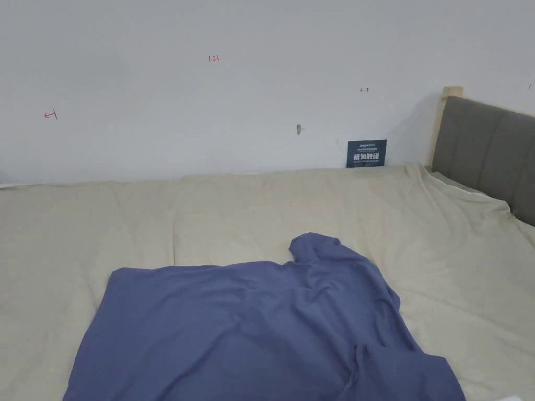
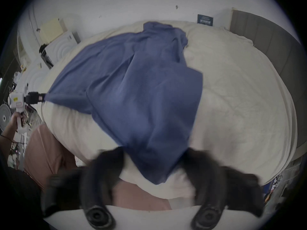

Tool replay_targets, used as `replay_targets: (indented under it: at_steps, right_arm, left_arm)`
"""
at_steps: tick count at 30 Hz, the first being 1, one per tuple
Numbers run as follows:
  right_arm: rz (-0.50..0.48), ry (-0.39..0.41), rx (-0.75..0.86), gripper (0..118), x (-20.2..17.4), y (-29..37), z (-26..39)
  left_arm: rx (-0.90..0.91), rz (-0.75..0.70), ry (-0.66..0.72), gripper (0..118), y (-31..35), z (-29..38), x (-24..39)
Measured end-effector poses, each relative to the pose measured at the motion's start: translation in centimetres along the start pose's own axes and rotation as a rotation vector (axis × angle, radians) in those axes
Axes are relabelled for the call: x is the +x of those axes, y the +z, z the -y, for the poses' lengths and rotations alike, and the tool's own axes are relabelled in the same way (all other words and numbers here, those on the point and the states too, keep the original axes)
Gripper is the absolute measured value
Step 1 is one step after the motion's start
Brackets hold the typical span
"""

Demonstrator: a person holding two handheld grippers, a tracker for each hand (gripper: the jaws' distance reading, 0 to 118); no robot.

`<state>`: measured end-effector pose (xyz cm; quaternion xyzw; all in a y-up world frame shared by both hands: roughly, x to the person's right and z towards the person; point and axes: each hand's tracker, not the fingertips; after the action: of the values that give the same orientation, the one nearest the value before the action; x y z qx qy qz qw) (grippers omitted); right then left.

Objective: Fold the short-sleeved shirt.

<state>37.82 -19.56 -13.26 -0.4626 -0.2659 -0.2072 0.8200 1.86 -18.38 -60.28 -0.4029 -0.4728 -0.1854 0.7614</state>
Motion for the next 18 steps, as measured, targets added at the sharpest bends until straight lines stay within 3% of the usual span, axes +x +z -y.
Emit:
replay_targets:
  at_steps: [1,2,3,6,12,14,15,16,17,18]
  right_arm:
    - [0.008,0.004,-0.012,96,-0.5,0.0,0.2]
    - [0.022,0.000,-0.020,97,-0.7,0.0,0.4]
    - [0.040,-0.018,-0.070,97,0.1,-0.5,0.2]
    - [0.027,-0.032,0.010,97,0.0,0.6,0.5]
    - [-0.182,-0.332,0.225,97,-0.6,6.3,-1.7]
    - [-0.227,-0.374,0.311,87,-1.4,8.2,-2.1]
    - [-0.228,-0.380,0.393,70,-2.5,9.3,-2.0]
    - [-0.226,-0.374,0.467,25,-3.3,10.1,-1.9]
    - [-0.229,-0.352,0.508,0,-4.0,10.6,-1.8]
    - [-0.193,-0.332,0.523,0,-4.8,10.8,-1.9]
  left_arm:
    - [0.003,0.000,0.013,76,-1.0,0.5,-1.5]
    - [0.004,0.007,0.039,109,-1.1,0.6,-1.7]
    - [0.066,0.055,0.082,118,-0.9,0.8,-1.9]
    - [0.068,0.061,0.095,115,-0.6,0.5,-1.6]
    - [0.180,0.123,0.091,115,3.2,-1.0,1.4]
    - [0.247,0.157,0.113,103,5.2,-1.2,2.7]
    - [0.305,0.173,0.120,85,5.9,-1.1,3.1]
    - [0.355,0.180,0.125,47,6.5,-0.9,3.5]
    - [0.393,0.162,0.126,10,7.4,-0.9,4.1]
    - [0.434,0.133,0.129,0,7.8,-0.8,4.6]
